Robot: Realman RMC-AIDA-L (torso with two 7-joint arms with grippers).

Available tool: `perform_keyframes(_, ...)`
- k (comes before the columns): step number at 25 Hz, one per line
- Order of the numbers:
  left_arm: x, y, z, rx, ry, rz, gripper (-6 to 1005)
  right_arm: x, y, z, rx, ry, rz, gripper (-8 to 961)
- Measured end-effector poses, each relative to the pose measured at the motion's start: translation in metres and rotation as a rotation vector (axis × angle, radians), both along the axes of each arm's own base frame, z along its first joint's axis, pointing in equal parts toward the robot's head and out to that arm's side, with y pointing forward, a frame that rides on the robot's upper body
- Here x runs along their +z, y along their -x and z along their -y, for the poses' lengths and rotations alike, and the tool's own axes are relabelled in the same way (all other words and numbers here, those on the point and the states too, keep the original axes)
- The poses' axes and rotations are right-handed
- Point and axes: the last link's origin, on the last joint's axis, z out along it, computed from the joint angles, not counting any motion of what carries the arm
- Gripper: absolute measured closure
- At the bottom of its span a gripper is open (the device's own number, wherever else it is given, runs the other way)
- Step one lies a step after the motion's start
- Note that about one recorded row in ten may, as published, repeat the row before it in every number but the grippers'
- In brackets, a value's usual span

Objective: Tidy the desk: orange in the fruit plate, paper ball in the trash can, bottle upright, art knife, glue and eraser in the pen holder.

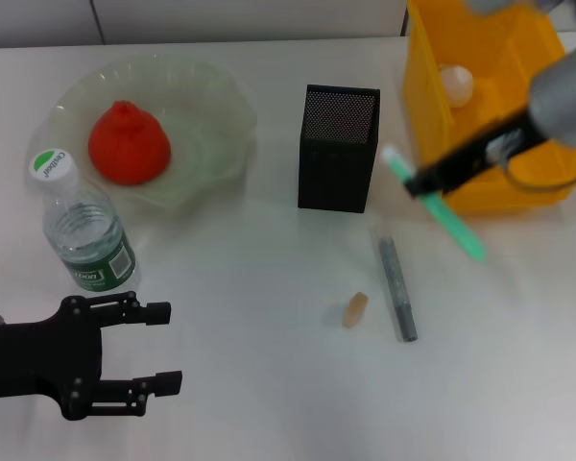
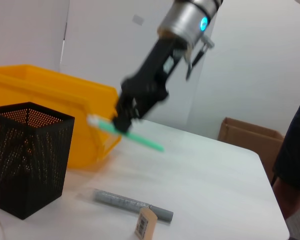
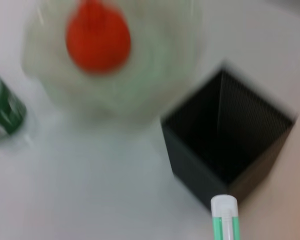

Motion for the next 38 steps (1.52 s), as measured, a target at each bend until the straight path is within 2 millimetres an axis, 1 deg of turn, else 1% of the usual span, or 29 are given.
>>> perform_keyframes(3, 0.001, 0.0, 0.0, 0.005, -0.001, 0.008, 203, 0.026, 0.012, -0.001, 0.075, -0.072, -0.17, 771)
perform_keyframes(5, 0.001, -0.001, 0.0, 0.009, 0.0, 0.013, 203, 0.041, 0.015, -0.006, 0.136, -0.142, -0.342, 770)
perform_keyframes(7, 0.0, -0.002, 0.0, 0.011, 0.002, 0.016, 203, 0.047, 0.011, -0.013, 0.186, -0.205, -0.499, 769)
perform_keyframes(8, 0.0, -0.002, 0.0, 0.012, 0.003, 0.018, 203, 0.046, 0.005, -0.017, 0.202, -0.229, -0.565, 768)
perform_keyframes(11, -0.001, -0.002, 0.001, 0.014, 0.003, 0.02, 203, 0.034, -0.012, -0.028, 0.246, -0.3, -0.716, 766)
perform_keyframes(12, -0.001, -0.002, 0.001, 0.014, 0.003, 0.02, 203, 0.025, -0.019, -0.032, 0.262, -0.321, -0.75, 766)
perform_keyframes(15, -0.003, -0.002, 0.003, 0.024, 0.006, 0.031, 203, -0.002, -0.034, -0.038, 0.276, -0.347, -0.803, 764)
perform_keyframes(17, -0.003, -0.002, 0.002, 0.025, 0.004, 0.034, 203, -0.017, -0.039, -0.041, 0.281, -0.356, -0.804, 762)
perform_keyframes(18, -0.004, -0.003, 0.002, 0.025, 0.001, 0.039, 203, -0.03, -0.045, -0.045, 0.279, -0.367, -0.775, 762)
perform_keyframes(19, -0.004, -0.003, 0.002, 0.025, 0.001, 0.039, 203, -0.03, -0.045, -0.045, 0.279, -0.367, -0.775, 761)
perform_keyframes(23, -0.007, -0.004, 0.002, 0.024, 0.001, 0.044, 203, -0.052, -0.053, -0.05, 0.245, -0.378, -0.705, 758)
perform_keyframes(26, -0.007, -0.004, 0.003, 0.025, 0.001, 0.045, 203, -0.055, -0.054, -0.05, 0.237, -0.377, -0.698, 756)
perform_keyframes(28, -0.007, -0.004, 0.003, 0.023, 0.0, 0.046, 203, -0.05, -0.051, -0.049, 0.251, -0.373, -0.714, 755)
perform_keyframes(29, -0.007, -0.004, 0.003, 0.023, 0.0, 0.046, 203, -0.05, -0.051, -0.049, 0.251, -0.373, -0.714, 709)
perform_keyframes(31, -0.007, -0.004, 0.004, 0.02, 0.0, 0.048, 203, -0.039, -0.043, -0.046, 0.273, -0.336, -0.742, 616)
perform_keyframes(32, -0.007, -0.004, 0.004, 0.02, 0.0, 0.049, 203, -0.029, -0.037, -0.044, 0.295, -0.304, -0.749, 569)
perform_keyframes(33, -0.007, -0.005, 0.005, 0.017, 0.005, 0.051, 203, -0.009, -0.02, -0.039, 0.34, -0.218, -0.724, 523)
perform_keyframes(34, -0.007, -0.005, 0.005, 0.017, 0.005, 0.051, 203, -0.009, -0.02, -0.039, 0.34, -0.218, -0.724, 457)
perform_keyframes(35, -0.007, -0.005, 0.006, 0.015, 0.01, 0.051, 203, 0.002, -0.011, -0.035, 0.369, -0.163, -0.68, 390)
perform_keyframes(36, -0.007, -0.005, 0.006, 0.013, 0.012, 0.051, 203, 0.018, 0.003, -0.027, 0.396, -0.056, -0.564, 324)
perform_keyframes(37, -0.007, -0.005, 0.006, 0.012, 0.013, 0.051, 203, 0.018, 0.003, -0.027, 0.396, -0.056, -0.564, 321)
perform_keyframes(38, -0.007, -0.005, 0.006, 0.012, 0.014, 0.051, 203, 0.023, 0.01, -0.023, 0.408, -0.009, -0.502, 318)
